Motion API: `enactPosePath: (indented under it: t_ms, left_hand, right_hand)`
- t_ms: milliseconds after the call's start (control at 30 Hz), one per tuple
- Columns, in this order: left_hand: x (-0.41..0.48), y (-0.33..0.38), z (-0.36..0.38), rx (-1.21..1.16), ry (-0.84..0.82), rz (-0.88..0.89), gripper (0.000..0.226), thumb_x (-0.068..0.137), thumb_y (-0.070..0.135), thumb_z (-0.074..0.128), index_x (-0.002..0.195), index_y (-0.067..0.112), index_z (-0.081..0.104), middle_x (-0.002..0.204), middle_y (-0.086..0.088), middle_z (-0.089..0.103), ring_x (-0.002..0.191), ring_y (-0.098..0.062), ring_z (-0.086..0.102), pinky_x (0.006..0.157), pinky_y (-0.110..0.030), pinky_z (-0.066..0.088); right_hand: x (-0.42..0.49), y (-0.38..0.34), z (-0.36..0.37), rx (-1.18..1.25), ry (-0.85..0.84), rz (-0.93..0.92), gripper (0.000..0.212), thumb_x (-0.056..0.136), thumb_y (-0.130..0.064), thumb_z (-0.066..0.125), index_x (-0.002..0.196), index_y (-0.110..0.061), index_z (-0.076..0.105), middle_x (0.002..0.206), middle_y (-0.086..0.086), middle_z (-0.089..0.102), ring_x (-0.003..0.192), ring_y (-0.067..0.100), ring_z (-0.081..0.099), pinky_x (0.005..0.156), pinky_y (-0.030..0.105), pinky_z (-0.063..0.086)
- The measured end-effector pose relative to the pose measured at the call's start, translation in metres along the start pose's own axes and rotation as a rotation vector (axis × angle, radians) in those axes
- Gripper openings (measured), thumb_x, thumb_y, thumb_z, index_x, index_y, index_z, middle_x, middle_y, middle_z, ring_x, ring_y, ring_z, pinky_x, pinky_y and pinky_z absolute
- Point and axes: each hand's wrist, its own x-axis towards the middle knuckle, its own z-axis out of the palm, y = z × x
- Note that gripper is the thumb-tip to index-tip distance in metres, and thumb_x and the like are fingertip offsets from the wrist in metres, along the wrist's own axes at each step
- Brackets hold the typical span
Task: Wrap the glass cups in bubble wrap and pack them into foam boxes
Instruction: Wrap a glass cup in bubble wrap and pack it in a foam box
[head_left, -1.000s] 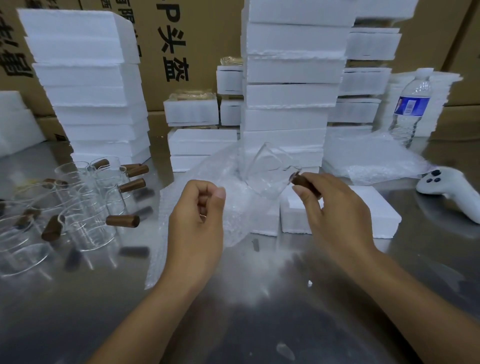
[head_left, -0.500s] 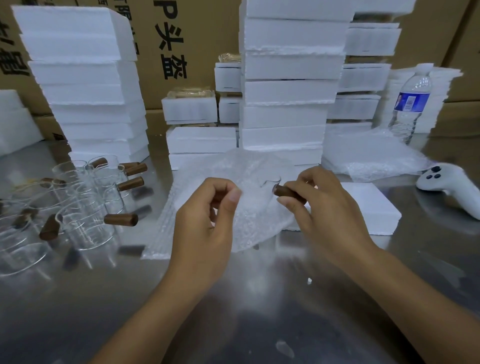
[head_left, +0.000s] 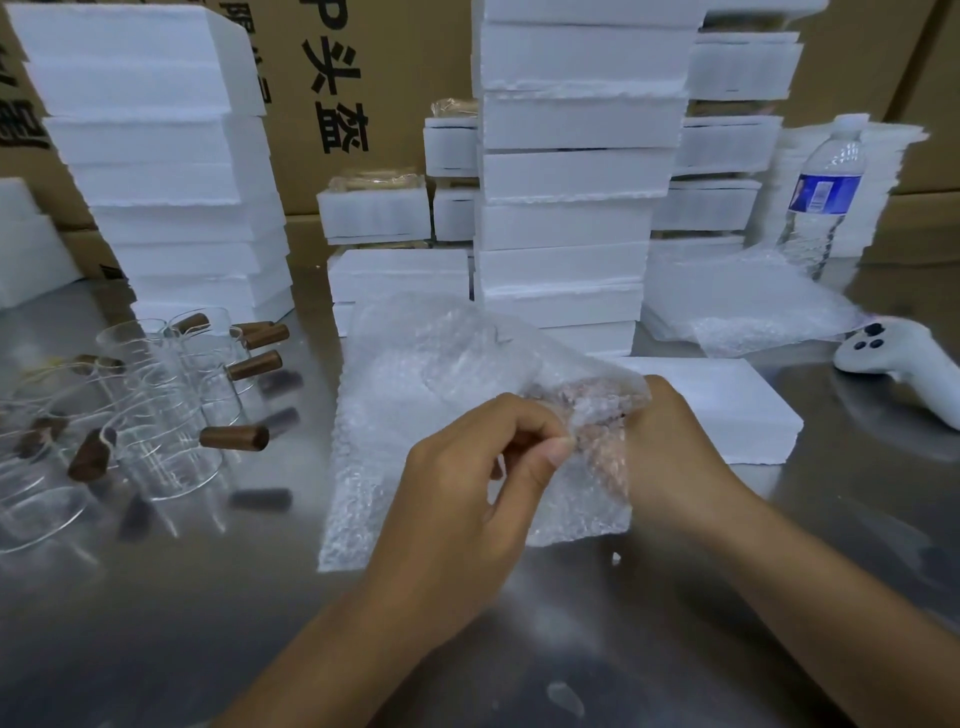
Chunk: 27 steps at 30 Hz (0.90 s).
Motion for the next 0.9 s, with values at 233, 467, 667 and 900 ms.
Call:
enactPosePath:
  t_ms: [233, 467, 667, 900]
  left_hand:
    - [0.016, -0.011, -0.029, 0.062, 0.488, -0.221, 0.015, 0.089, 0.031, 0.057, 0.099, 0.034, 0.047, 0.1, 0.018, 0.052, 0.092, 0.0, 0.052, 0.084, -0.02, 0.045]
    - [0.023, -0.04, -0.063, -0.404, 0.312, -0.842, 0.084, 0.043, 0.068, 0.077, 0.112, 0.023, 0.063, 0.109, 0.008, 0.07, 0.101, -0.013, 0.067, 0.086, -0.033, 0.048]
    - [0.016, -0.041, -0.049, -0.772, 0.111, -0.917, 0.108, 0.021, 0.057, 0.091, 0.117, 0.015, 0.063, 0.109, -0.004, 0.072, 0.099, -0.019, 0.069, 0.086, -0.034, 0.056]
    - [0.013, -0.026, -0.033, -0.826, 0.11, -0.941, 0.061, 0.047, 0.045, 0.074, 0.105, 0.028, 0.066, 0.089, 0.015, 0.074, 0.085, 0.001, 0.069, 0.071, -0.025, 0.056]
  right_hand:
    - [0.001, 0.001, 0.003, 0.174, 0.093, -0.002, 0.014, 0.073, -0.024, 0.068, 0.067, -0.015, 0.058, 0.053, -0.012, 0.058, 0.049, -0.002, 0.052, 0.042, 0.009, 0.038]
    - [0.0, 0.003, 0.003, 0.139, 0.084, -0.061, 0.037, 0.078, 0.001, 0.07, 0.066, -0.025, 0.047, 0.052, -0.023, 0.056, 0.048, -0.012, 0.052, 0.043, 0.005, 0.035]
    - [0.0, 0.007, 0.007, 0.415, 0.034, -0.014, 0.024, 0.087, 0.011, 0.052, 0.081, -0.012, 0.051, 0.07, -0.009, 0.05, 0.049, -0.008, 0.051, 0.048, 0.008, 0.043]
    - [0.001, 0.011, 0.012, 0.651, 0.009, 0.137, 0.007, 0.09, 0.002, 0.052, 0.084, -0.003, 0.05, 0.068, 0.003, 0.047, 0.055, 0.012, 0.048, 0.048, 0.018, 0.045]
